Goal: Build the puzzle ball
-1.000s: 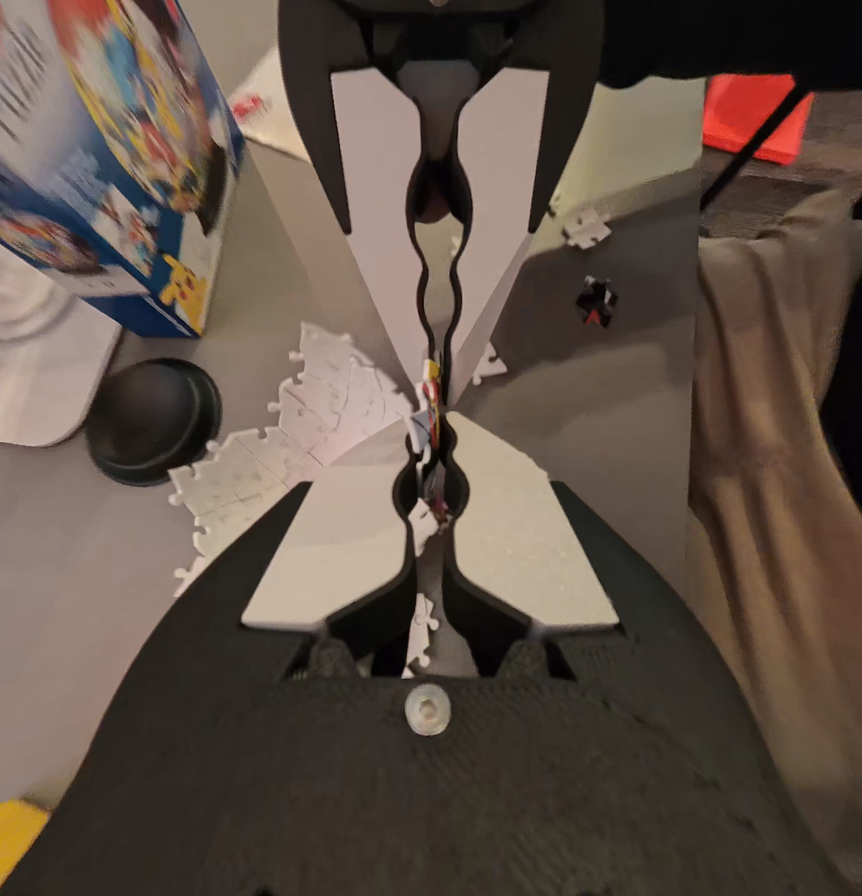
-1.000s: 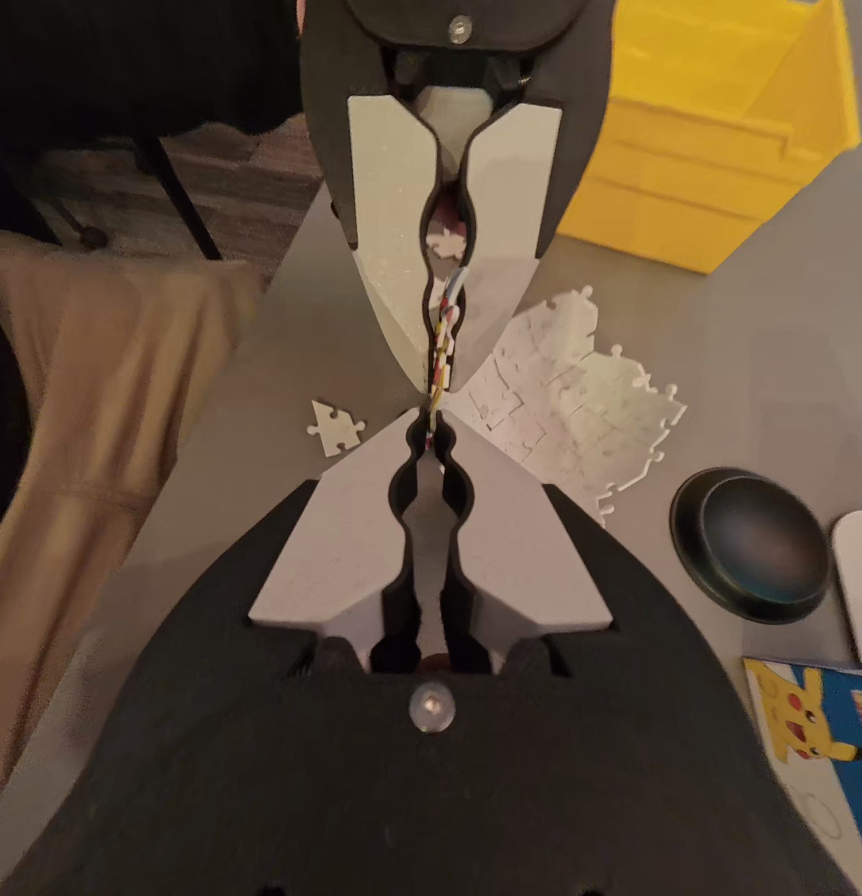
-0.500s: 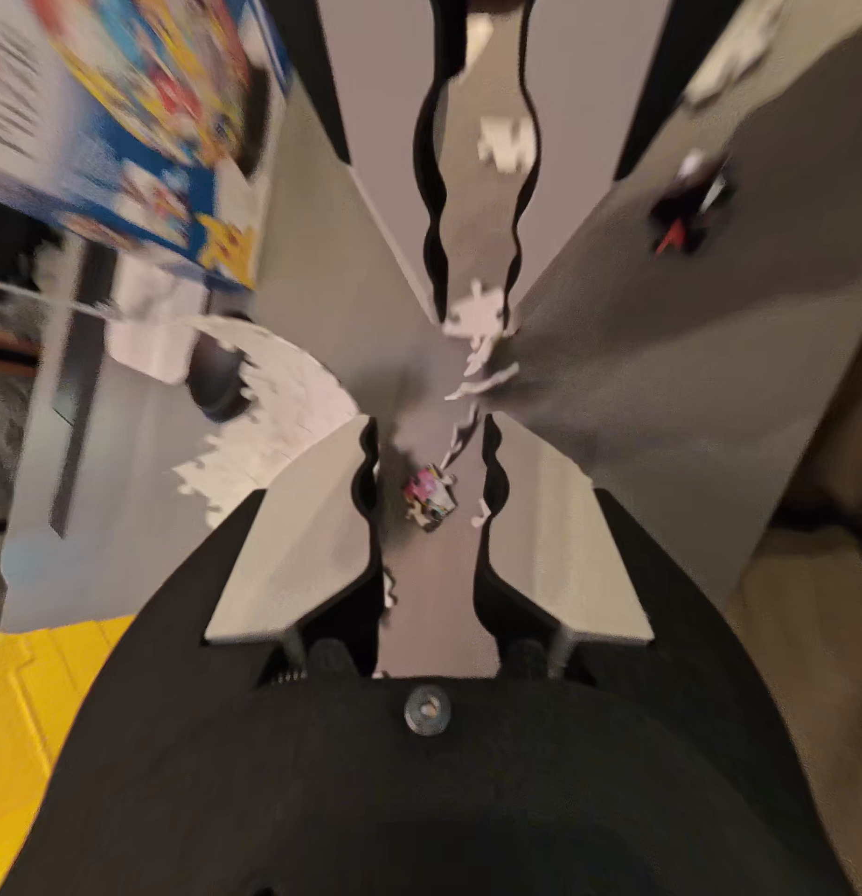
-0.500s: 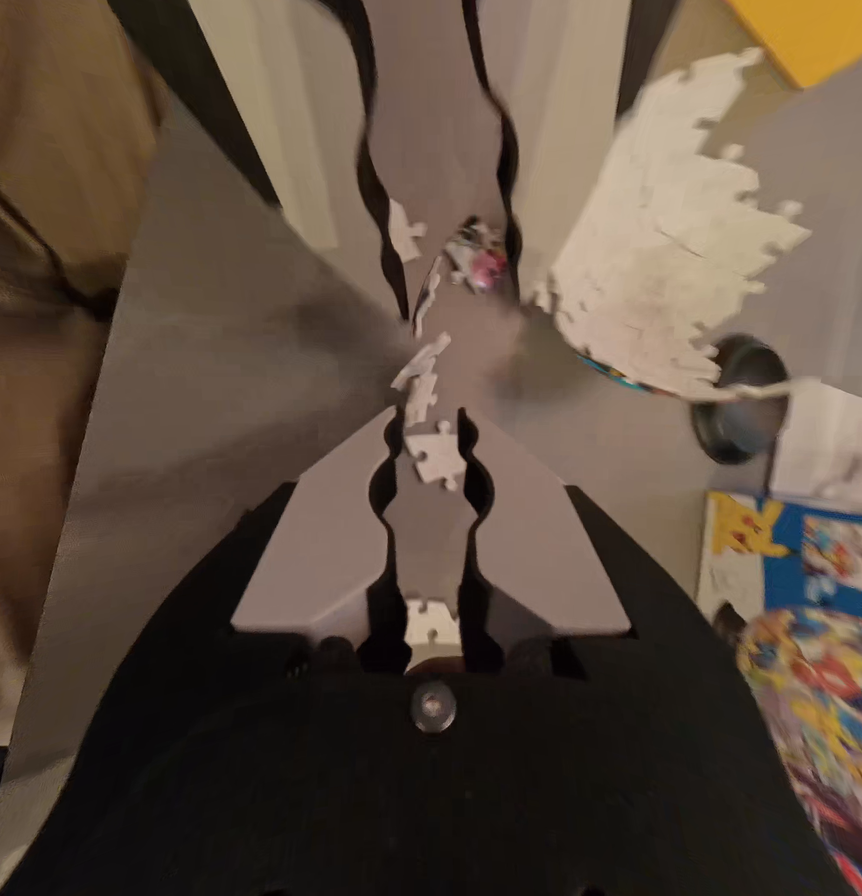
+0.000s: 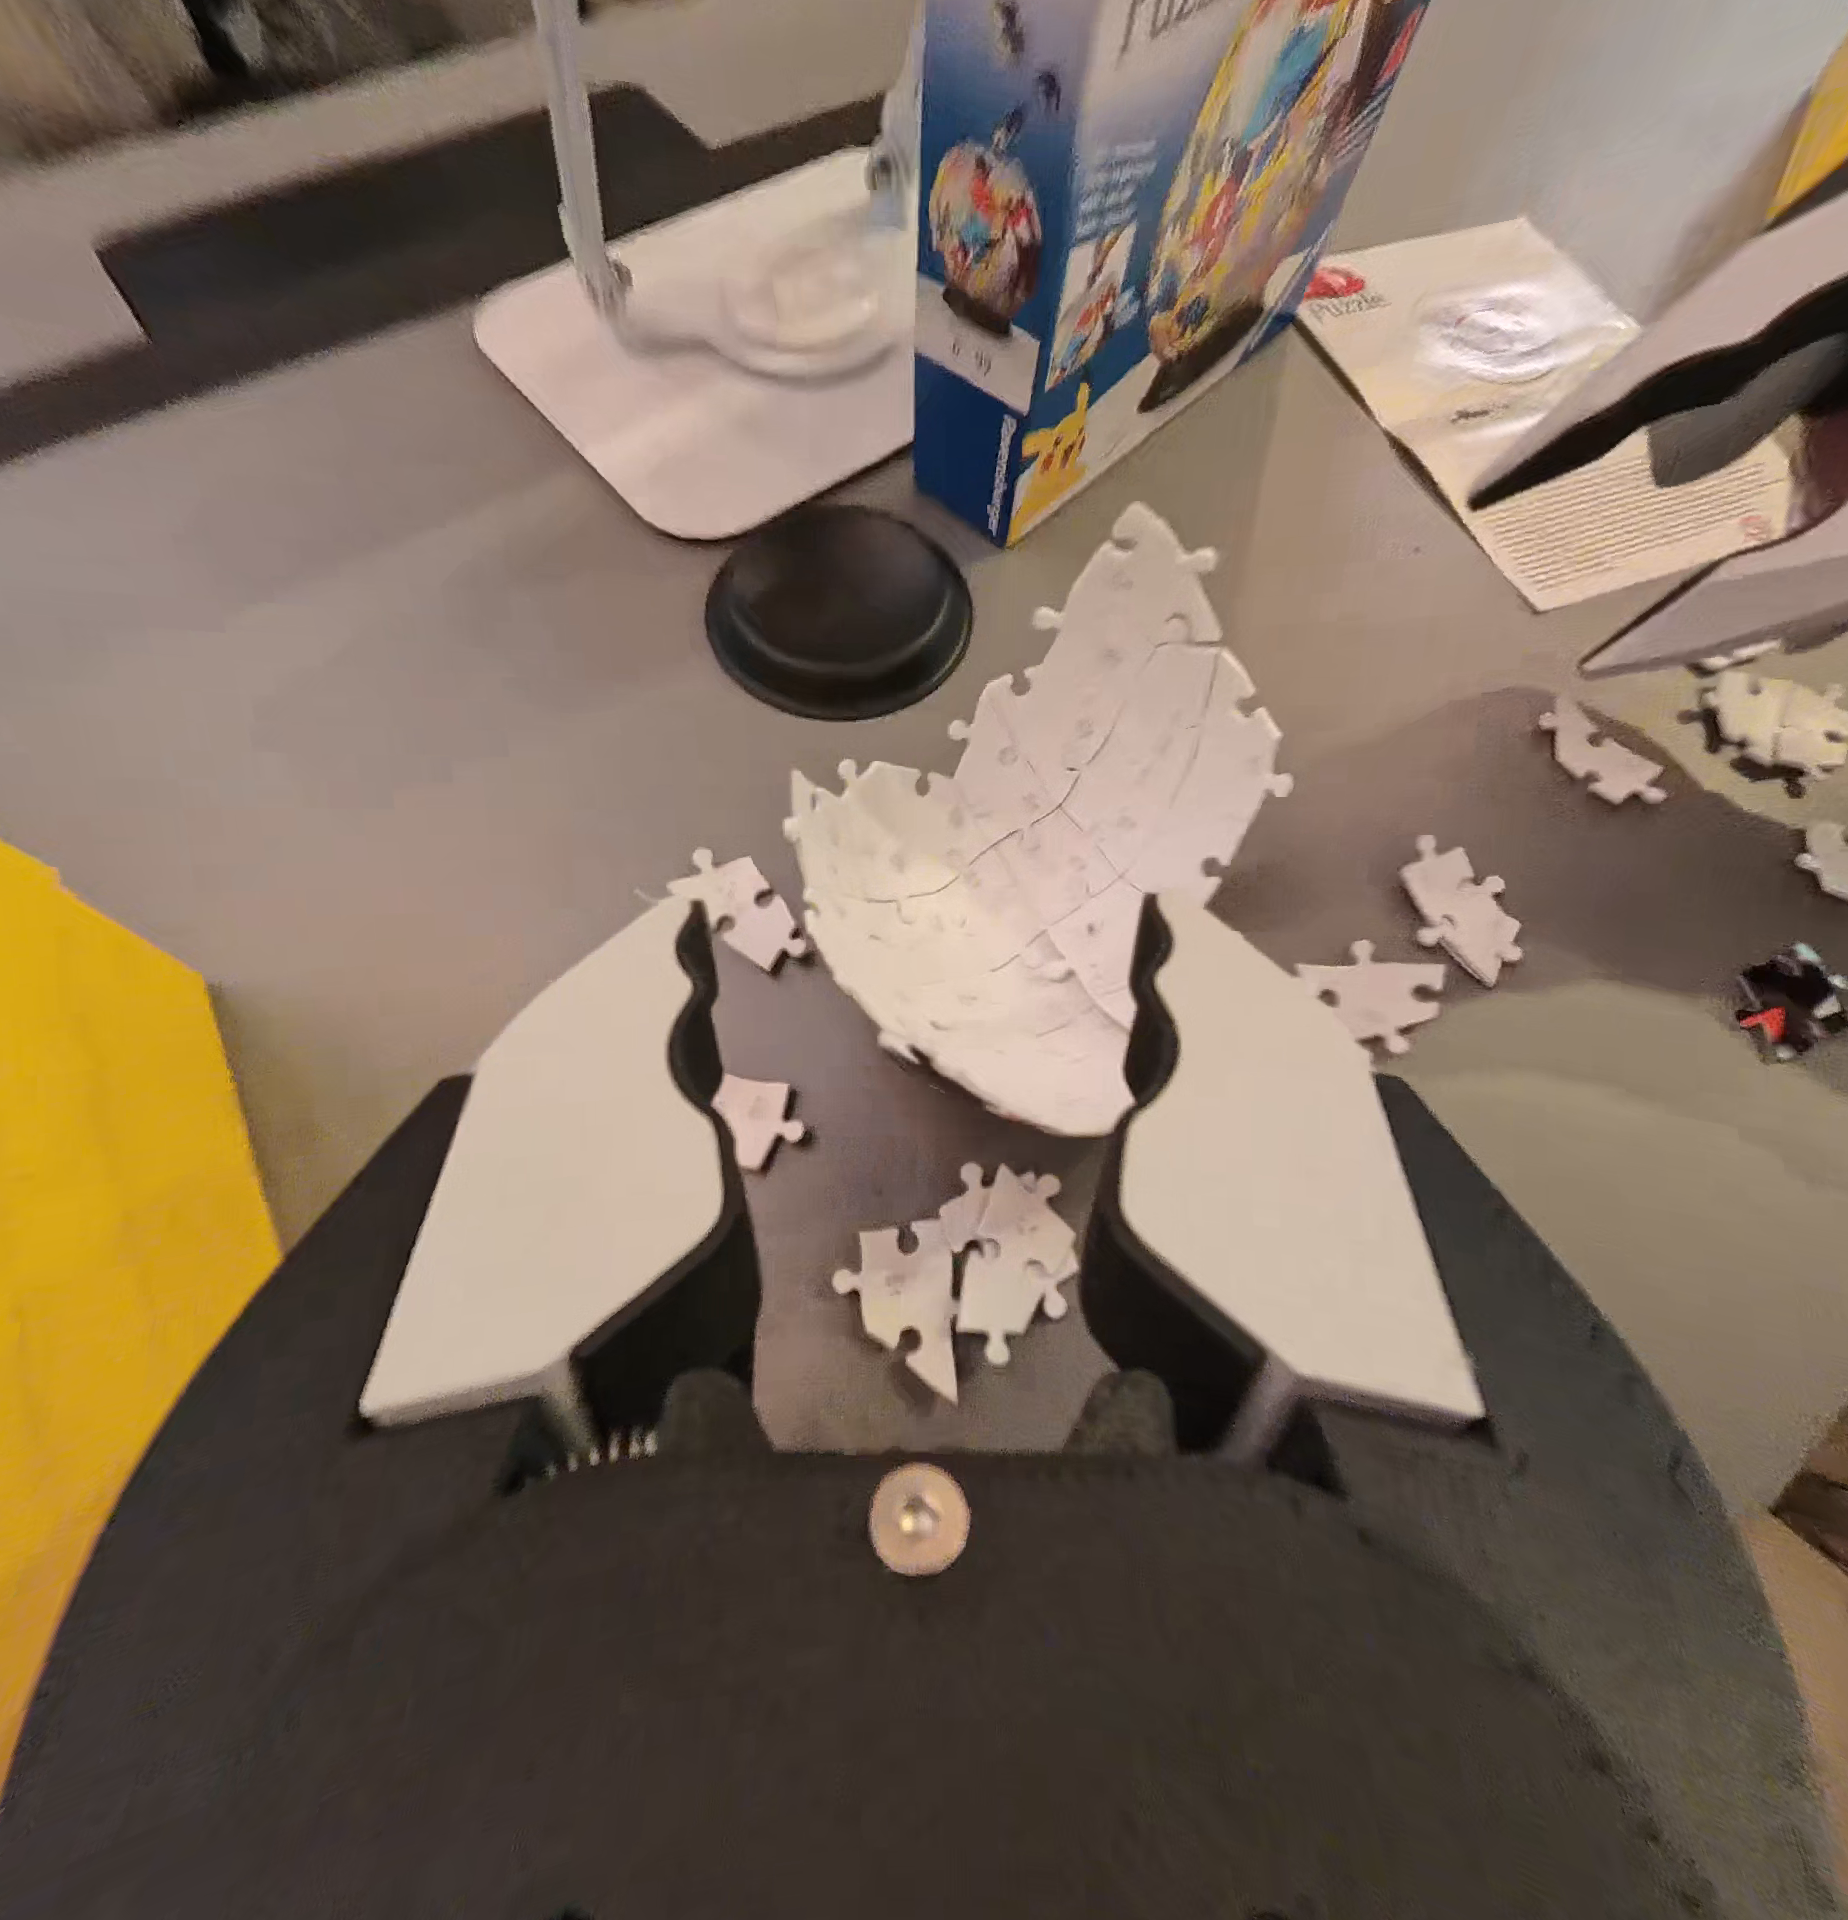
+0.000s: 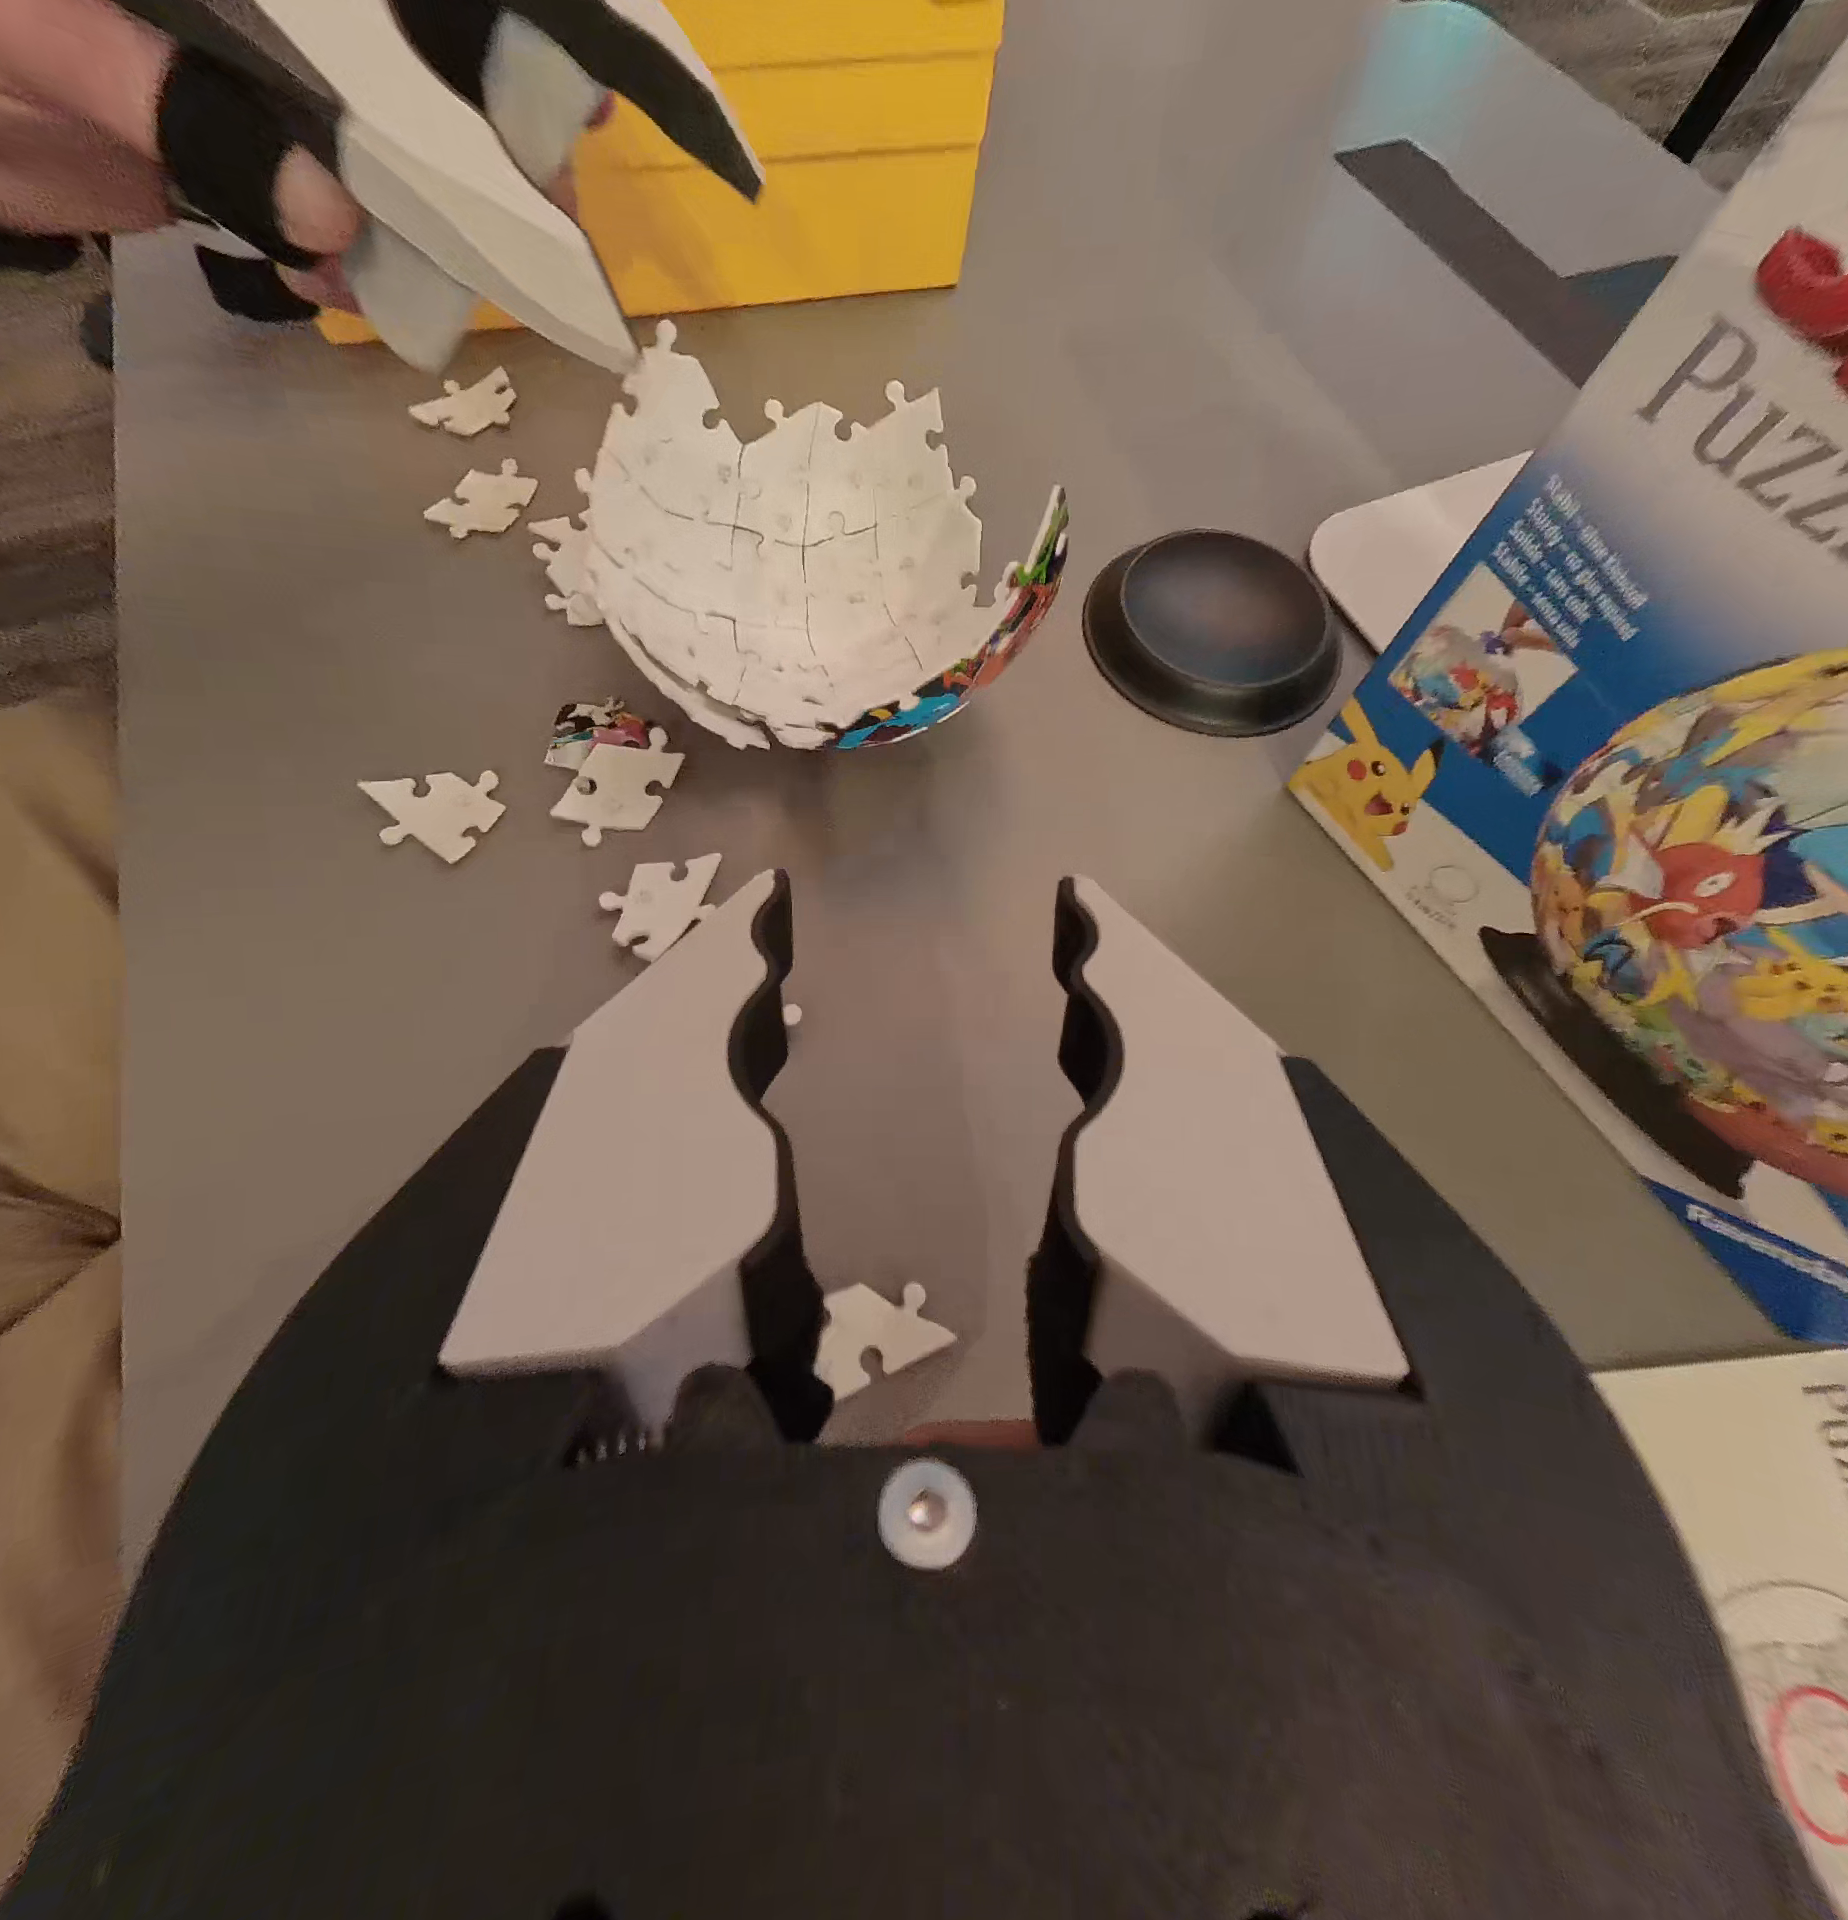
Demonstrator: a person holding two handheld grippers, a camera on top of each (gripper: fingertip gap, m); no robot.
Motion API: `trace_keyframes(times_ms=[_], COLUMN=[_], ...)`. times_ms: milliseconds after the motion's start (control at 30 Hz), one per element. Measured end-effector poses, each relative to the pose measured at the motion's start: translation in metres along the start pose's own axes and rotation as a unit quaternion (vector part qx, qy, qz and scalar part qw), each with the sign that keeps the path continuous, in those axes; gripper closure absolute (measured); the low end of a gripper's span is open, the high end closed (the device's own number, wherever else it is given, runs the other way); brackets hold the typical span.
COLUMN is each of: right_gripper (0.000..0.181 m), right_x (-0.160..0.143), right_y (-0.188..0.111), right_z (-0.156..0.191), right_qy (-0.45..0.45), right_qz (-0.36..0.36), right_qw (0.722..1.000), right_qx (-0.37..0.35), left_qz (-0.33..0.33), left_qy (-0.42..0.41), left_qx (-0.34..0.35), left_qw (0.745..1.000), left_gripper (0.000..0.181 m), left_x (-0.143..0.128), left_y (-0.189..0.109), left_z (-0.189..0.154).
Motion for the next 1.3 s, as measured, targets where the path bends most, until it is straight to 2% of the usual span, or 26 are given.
trace_keyframes(times_ms=[67, 133, 200, 300, 400, 567, 700, 900, 1067, 1133, 1300], right_gripper=[0.136, 0.136, 0.137, 0.137, 0.136, 0.137, 0.139, 0.137, 0.133, 0.127, 0.117], right_x=[0.004, 0.009, 0.011, 0.007, 0.004, 0.006, 0.004, 0.000, -0.005, -0.008, -0.003], right_y=[0.007, 0.017, 0.029, 0.049, 0.060, 0.066, 0.064, 0.060, 0.056, 0.055, 0.056], right_z=[0.000, 0.001, 0.000, 0.002, 0.004, 0.006, 0.004, 0.002, -0.001, -0.001, 0.006], right_qy=[0.015, 0.024, 0.034, 0.078, 0.094, 0.141, 0.142, 0.136, 0.136, 0.134, 0.108], right_qz=[-0.014, -0.017, -0.015, -0.004, 0.007, -0.014, -0.014, -0.009, 0.004, 0.018, 0.027], right_qw=[1.000, 1.000, 0.999, 0.997, 0.995, 0.987, 0.987, 0.987, 0.987, 0.986, 0.989], right_qx=[-0.004, -0.002, -0.004, 0.026, 0.038, 0.075, 0.079, 0.081, 0.087, 0.093, 0.099], left_qz=[0.033, 0.059, 0.107, 0.138, 0.173, 0.203, 0.185, 0.148, 0.084, 0.067, 0.039], left_qy=[-0.031, -0.036, -0.056, -0.078, -0.081, -0.076, -0.072, -0.062, -0.057, -0.060, -0.052], left_qx=[-0.021, -0.018, -0.046, -0.086, -0.127, -0.138, -0.149, -0.127, -0.105, -0.074, -0.062], left_qw=[0.999, 0.997, 0.992, 0.984, 0.973, 0.967, 0.969, 0.979, 0.989, 0.993, 0.996], left_gripper=[0.103, 0.111, 0.108, 0.116, 0.134, 0.162, 0.174, 0.176, 0.176, 0.177, 0.177], left_x=[-0.004, -0.006, -0.010, -0.014, -0.021, -0.032, -0.026, -0.018, -0.008, -0.004, 0.002], left_y=[0.014, 0.023, 0.032, 0.045, 0.058, 0.069, 0.066, 0.063, 0.061, 0.059, 0.062], left_z=[0.007, 0.017, 0.021, 0.022, 0.018, 0.012, 0.007, 0.008, 0.009, 0.013, 0.002])
Point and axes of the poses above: each gripper's, where its closed fingertips meet, y out along the fingers, x out of its top, z = x × y across the jaws, the point moved 6 cm from there along -y, back along the fingers, and after that the axes turned 1 degree about -y, right-handed, at the moved point
